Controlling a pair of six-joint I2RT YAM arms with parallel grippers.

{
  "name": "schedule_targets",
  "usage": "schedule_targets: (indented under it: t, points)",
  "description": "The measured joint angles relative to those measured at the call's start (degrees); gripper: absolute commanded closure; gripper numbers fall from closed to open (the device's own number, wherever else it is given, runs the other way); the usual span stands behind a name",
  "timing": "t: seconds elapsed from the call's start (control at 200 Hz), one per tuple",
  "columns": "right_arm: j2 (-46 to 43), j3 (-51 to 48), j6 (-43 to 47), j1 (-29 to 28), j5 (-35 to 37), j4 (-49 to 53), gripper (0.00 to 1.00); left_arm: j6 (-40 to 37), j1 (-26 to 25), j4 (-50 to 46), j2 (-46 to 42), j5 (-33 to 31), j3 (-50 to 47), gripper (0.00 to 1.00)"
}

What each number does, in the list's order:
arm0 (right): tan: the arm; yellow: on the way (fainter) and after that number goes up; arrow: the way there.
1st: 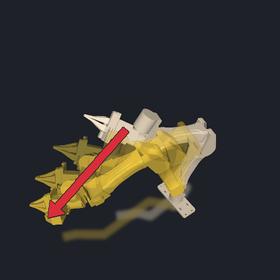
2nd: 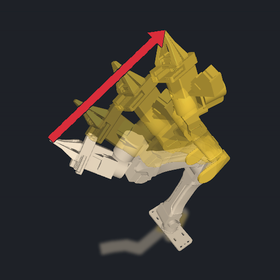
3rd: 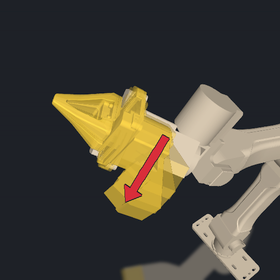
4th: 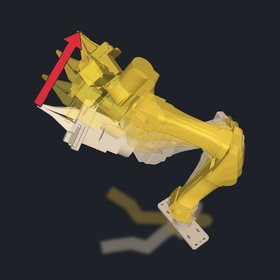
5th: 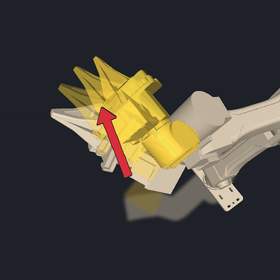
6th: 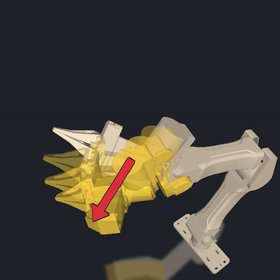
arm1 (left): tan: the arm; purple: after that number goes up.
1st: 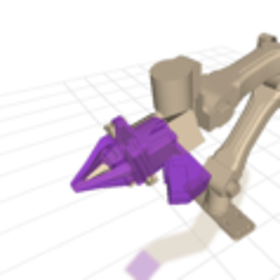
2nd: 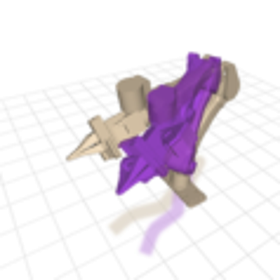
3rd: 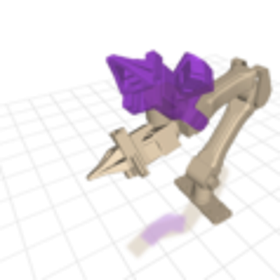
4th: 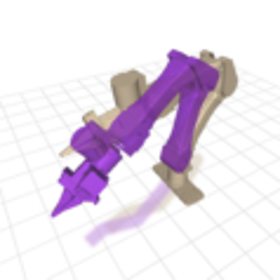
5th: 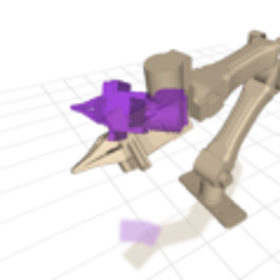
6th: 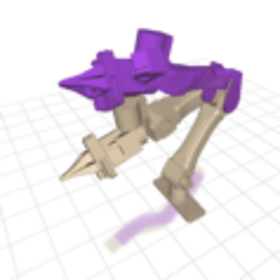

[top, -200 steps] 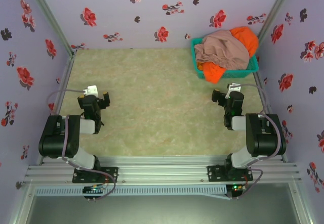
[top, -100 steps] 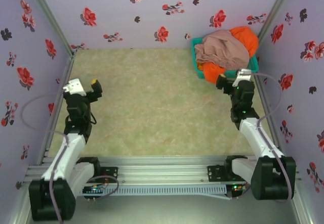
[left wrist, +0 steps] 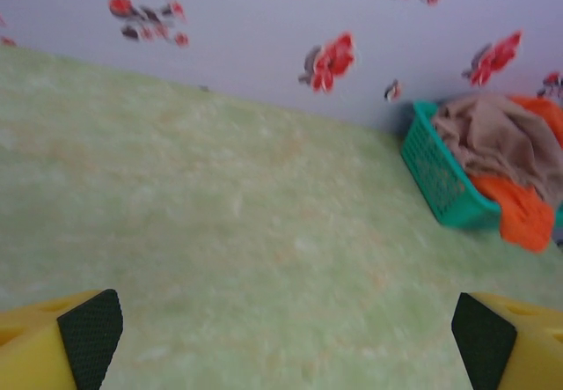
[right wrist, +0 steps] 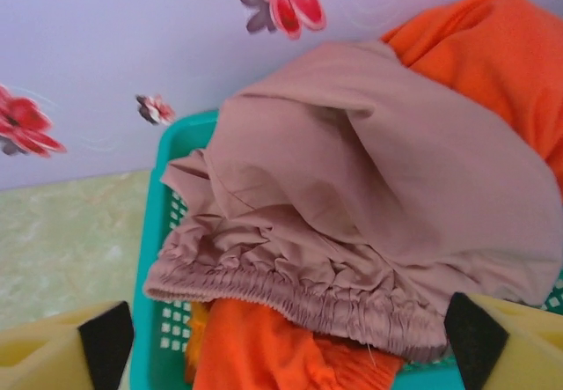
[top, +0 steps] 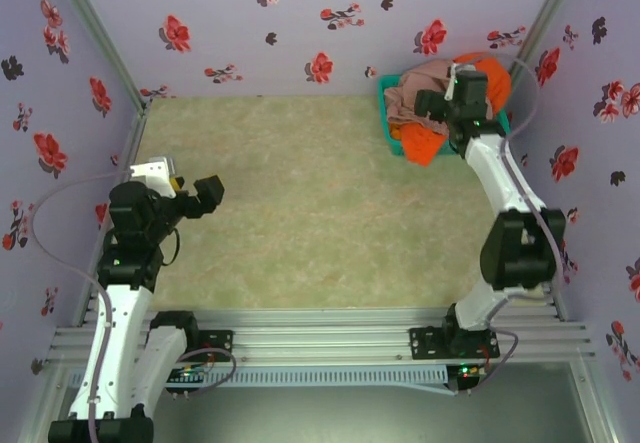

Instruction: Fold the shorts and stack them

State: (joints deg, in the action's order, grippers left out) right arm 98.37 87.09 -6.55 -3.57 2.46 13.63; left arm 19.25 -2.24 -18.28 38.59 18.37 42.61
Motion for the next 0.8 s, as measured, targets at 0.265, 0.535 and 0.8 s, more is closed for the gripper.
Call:
schedule_targets:
  t: [0.265, 0.535, 0.8]
  points:
    - [21.5, 23.9, -0.1, -0.1, 2.4, 10.9, 0.25, -1.8, 0.0, -6.2, -1.1, 2.9, 0.0, 0.01]
    - [36.0, 43.4, -1.9, -0.1, 4.9, 19.1, 0.65, -2.5, 0.0, -8.4, -1.3, 3.3, 0.0, 0.01]
    - [38.1, 46.6, -5.1, -0.1, 4.8, 21.8, 1.0, -3.1, 0.0, -9.6, -1.5, 3.3, 0.0, 0.01]
